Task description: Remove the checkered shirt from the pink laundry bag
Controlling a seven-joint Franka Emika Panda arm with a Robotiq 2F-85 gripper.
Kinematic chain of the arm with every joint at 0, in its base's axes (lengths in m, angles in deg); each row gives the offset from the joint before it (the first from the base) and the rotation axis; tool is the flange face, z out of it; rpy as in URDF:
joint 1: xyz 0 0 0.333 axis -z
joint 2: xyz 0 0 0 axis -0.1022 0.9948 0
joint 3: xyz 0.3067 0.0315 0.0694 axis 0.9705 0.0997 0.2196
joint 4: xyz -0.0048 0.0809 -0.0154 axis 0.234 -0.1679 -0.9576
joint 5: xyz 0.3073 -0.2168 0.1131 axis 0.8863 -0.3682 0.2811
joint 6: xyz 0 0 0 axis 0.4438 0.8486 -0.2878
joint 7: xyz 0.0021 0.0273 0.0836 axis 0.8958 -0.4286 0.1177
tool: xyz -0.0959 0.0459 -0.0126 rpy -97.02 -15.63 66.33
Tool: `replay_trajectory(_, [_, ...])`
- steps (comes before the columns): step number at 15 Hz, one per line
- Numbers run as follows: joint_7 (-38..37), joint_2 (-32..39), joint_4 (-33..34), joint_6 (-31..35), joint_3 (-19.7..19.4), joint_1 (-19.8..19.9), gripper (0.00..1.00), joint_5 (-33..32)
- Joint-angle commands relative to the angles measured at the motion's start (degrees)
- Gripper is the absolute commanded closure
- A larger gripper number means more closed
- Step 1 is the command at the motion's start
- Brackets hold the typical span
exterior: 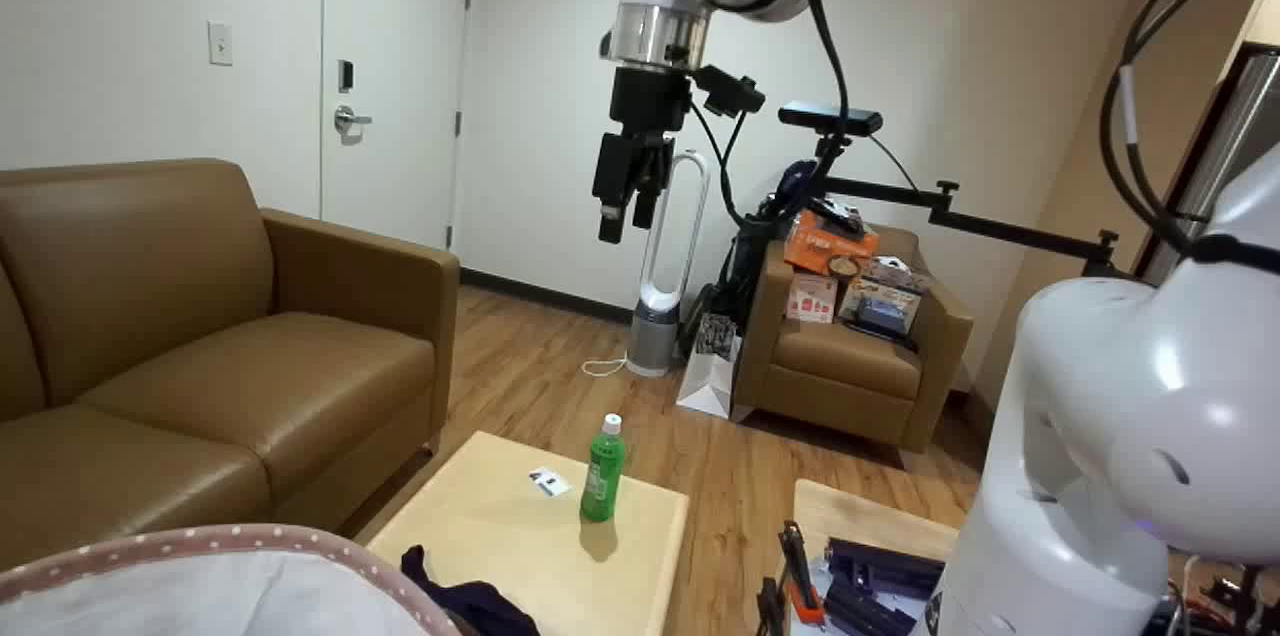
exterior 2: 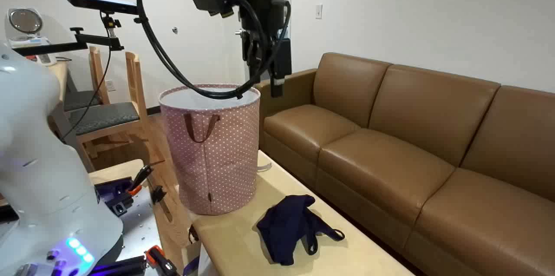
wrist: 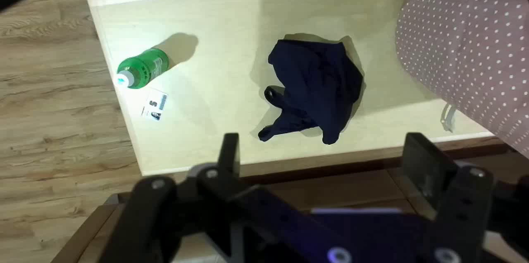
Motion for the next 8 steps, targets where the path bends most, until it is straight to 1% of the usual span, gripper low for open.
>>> replay_trajectory(1, [0.2,0.1,0.1,-0.1,0.5,0.5,0.0,0.2])
replay_trajectory(3, [-0.6,0.1,0.8,-0.4,1.8,0.2,0.0,-0.8])
replay_trajectory(5, [-1.2,0.3,1.6,-0.6,4.2,-0.9,0.0,-2.2])
replay_trajectory(8, [-2.6,0.3,2.6,-0.4,8.9,-3.2,0.0,-4.2])
